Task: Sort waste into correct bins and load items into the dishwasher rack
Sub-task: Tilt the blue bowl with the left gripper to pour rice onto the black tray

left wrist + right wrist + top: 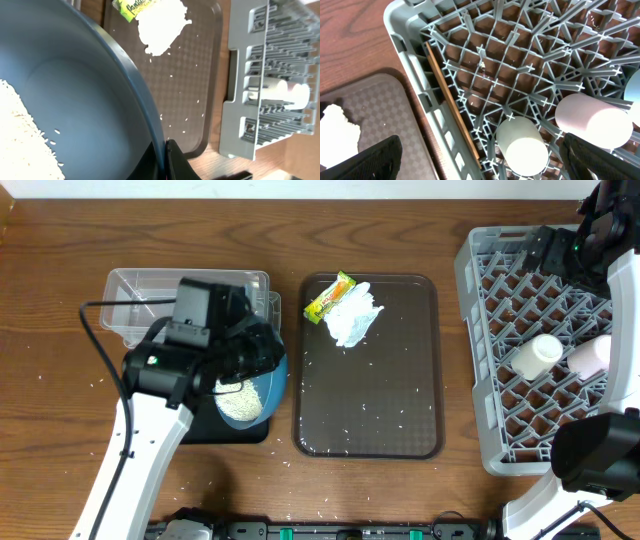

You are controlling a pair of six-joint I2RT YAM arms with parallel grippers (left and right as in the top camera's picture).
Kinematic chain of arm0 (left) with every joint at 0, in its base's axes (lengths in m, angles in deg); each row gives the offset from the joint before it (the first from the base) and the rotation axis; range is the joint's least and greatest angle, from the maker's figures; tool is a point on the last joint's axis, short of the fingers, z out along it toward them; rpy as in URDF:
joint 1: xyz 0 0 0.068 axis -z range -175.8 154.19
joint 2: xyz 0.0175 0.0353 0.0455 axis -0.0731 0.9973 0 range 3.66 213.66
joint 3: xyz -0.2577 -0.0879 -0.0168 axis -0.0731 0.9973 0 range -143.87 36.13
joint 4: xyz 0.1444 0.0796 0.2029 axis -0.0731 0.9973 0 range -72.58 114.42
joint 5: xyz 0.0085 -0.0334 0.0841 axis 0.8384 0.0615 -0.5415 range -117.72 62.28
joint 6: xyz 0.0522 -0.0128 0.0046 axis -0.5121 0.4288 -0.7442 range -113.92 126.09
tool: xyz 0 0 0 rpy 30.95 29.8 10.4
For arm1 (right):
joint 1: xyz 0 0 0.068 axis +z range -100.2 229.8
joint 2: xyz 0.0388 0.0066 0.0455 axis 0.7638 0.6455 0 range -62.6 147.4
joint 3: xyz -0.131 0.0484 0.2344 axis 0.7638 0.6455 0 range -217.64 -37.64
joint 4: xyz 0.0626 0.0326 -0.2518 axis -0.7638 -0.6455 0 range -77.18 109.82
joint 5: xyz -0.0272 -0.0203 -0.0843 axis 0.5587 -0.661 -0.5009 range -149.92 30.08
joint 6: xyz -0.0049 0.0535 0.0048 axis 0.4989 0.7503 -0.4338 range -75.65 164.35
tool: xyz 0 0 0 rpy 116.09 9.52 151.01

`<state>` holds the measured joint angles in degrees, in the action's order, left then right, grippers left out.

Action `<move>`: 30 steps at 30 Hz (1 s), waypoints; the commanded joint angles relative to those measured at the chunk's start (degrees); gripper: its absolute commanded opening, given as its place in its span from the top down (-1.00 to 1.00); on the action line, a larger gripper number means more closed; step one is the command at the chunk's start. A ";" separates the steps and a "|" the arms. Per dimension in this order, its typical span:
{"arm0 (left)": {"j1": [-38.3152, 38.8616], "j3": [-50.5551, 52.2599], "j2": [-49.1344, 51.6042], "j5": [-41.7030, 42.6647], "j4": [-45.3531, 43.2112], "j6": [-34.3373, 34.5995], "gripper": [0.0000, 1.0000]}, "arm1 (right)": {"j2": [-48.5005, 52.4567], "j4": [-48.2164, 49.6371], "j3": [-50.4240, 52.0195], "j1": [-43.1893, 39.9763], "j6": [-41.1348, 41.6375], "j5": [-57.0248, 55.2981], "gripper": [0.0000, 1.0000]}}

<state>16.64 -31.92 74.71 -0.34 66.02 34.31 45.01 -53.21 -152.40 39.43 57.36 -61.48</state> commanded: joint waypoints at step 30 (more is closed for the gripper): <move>-22.84 8.83 -2.99 30.67 -7.32 -6.19 0.88 | 0.28 -0.02 -0.13 -0.07 0.66 -0.57 -0.98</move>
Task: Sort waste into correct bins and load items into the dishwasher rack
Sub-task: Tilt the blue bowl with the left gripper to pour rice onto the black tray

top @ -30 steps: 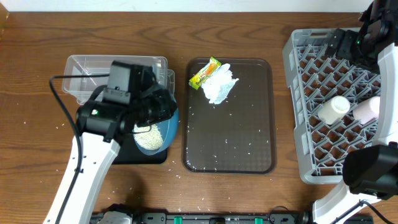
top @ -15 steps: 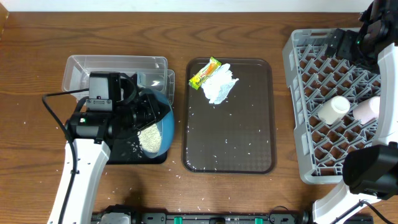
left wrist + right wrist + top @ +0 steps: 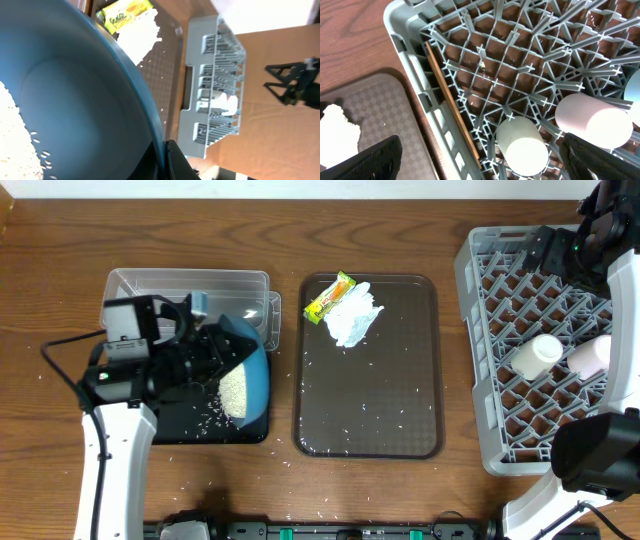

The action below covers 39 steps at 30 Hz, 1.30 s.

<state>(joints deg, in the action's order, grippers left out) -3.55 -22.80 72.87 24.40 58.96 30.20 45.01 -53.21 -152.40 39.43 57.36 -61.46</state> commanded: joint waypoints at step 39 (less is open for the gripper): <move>-31.65 12.13 -1.05 37.53 -2.29 -10.54 0.88 | 0.28 -0.02 -0.13 -0.07 0.66 -0.59 -0.99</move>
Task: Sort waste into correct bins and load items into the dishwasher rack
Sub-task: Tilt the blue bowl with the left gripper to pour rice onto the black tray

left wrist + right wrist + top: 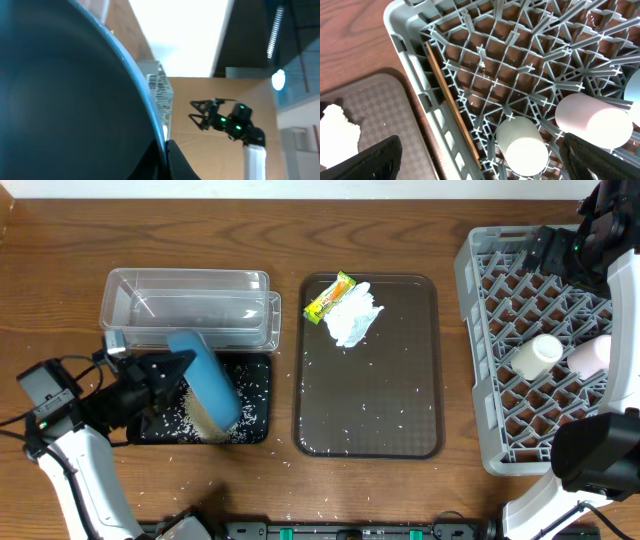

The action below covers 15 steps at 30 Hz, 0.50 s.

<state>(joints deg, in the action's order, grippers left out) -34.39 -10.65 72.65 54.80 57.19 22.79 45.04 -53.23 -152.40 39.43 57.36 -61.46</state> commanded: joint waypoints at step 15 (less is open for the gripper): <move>-2.56 -0.02 -0.26 7.61 1.07 -0.96 0.88 | 0.26 0.00 -0.13 -0.07 0.66 -0.59 -0.99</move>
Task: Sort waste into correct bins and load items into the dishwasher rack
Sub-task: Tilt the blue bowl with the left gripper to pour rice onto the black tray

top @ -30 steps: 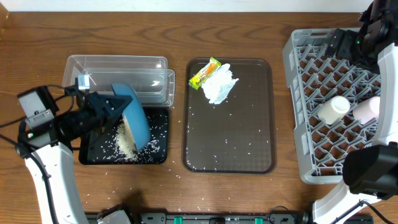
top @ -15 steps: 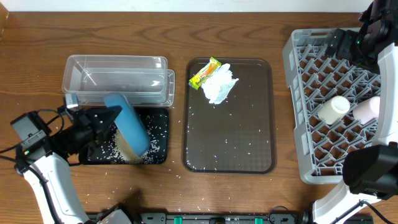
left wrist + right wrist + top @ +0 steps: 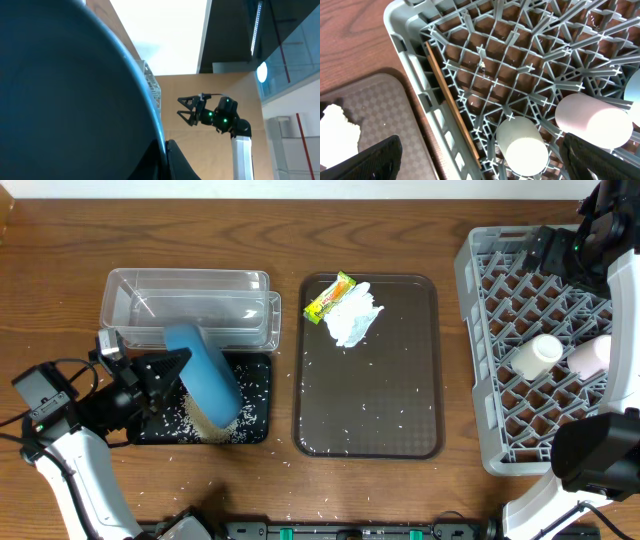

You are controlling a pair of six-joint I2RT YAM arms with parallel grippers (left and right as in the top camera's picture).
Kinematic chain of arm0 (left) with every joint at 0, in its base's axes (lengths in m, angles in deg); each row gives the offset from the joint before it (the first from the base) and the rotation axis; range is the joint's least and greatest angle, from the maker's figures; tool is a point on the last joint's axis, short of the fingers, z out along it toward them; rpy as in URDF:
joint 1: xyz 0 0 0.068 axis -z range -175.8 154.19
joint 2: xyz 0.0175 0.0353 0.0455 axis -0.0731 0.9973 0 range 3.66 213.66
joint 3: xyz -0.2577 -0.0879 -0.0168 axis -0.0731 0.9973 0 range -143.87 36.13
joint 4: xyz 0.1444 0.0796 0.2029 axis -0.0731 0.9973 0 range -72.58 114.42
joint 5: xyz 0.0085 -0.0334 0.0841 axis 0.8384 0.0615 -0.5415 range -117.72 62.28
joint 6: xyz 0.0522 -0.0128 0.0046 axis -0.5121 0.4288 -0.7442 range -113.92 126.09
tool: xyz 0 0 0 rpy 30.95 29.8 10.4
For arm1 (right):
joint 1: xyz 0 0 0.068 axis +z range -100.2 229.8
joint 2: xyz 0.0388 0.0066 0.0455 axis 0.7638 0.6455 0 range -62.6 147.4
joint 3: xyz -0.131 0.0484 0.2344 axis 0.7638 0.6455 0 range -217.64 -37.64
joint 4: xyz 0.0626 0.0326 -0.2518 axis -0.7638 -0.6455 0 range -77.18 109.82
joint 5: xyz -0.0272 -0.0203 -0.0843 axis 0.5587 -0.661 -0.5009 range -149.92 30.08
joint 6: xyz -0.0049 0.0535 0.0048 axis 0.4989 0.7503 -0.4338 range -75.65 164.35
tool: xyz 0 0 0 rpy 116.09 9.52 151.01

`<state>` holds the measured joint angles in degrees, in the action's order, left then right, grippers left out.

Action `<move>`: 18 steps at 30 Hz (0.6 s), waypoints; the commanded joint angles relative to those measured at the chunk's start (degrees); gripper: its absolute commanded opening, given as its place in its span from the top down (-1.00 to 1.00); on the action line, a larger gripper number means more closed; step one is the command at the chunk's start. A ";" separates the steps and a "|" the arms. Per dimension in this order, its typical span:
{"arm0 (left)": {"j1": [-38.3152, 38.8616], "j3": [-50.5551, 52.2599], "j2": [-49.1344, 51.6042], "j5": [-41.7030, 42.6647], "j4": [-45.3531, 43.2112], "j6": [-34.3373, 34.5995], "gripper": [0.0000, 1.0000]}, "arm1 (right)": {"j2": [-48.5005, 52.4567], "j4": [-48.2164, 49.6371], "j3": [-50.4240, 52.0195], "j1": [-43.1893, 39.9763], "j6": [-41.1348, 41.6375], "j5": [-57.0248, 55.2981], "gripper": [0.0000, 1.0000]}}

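A blue bowl (image 3: 203,376) stands tipped on its edge over the black bin (image 3: 252,423), where white rice (image 3: 190,416) lies scattered. My left gripper (image 3: 166,370) is shut on the bowl's rim (image 3: 150,115), and the bowl's dark inside fills the left wrist view. On the brown tray (image 3: 400,410) lie a yellow-green wrapper (image 3: 330,295) and a crumpled white napkin (image 3: 352,318). The grey dishwasher rack (image 3: 478,350) at the right holds a white cup (image 3: 522,147) and a pink cup (image 3: 592,120). My right gripper (image 3: 481,152) hangs open above the rack's far left corner.
A clear plastic bin (image 3: 190,302) stands behind the black bin, touching it. Loose rice grains dot the tray and the table (image 3: 60,300) around the bins. The left arm's cable loops at the table's left front.
The bowl has shifted a little up and away from the front edge, still on edge over the black bin. The left wrist camera points slightly higher. The right arm has not moved.
My left gripper first held the bowl, with rice in it, above the black bin's right side. Then the bowl was tilted left with rice spilling into the bin. After that it stood on edge with the rice lying in the bin, as now.
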<state>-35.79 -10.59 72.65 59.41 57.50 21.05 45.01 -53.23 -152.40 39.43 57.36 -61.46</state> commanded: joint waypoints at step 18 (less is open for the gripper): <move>-1.44 -0.09 -0.87 3.02 4.98 -0.11 0.88 | 0.28 0.00 -0.13 -0.07 0.66 -0.59 -0.99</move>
<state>-37.02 -10.48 72.65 59.81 59.18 20.81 45.01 -53.21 -152.40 39.43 57.36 -61.48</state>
